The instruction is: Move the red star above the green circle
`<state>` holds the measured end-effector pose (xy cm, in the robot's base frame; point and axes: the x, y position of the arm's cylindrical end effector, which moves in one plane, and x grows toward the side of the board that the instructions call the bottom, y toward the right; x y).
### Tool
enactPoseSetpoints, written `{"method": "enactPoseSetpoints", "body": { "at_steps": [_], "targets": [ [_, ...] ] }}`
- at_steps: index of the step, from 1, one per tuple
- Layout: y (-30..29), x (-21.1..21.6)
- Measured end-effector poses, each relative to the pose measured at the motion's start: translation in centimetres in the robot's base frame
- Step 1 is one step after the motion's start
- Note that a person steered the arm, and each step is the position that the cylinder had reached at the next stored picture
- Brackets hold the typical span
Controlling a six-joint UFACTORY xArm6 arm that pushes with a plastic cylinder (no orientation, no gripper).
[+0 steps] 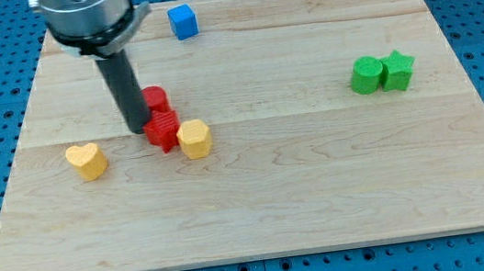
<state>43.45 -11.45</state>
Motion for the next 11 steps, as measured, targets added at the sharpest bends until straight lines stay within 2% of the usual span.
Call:
{"method": "enactPoseSetpoints", "body": {
  "at_steps": [1,2,3,4,5,6,7,8,9,10,11],
  "targets": [
    [1.5,-0.2],
    [-1.5,2.1],
    [2.2,4.7],
    [9.3,-0.9],
    [9.9,-1.4],
    [3.3,-1.7],
    [7.1,-4.0],
    [17.9,-4.3],
    [17.1,-4.3],
    [15.6,-6.5],
    [21.8,-7.5]
  ]
}}
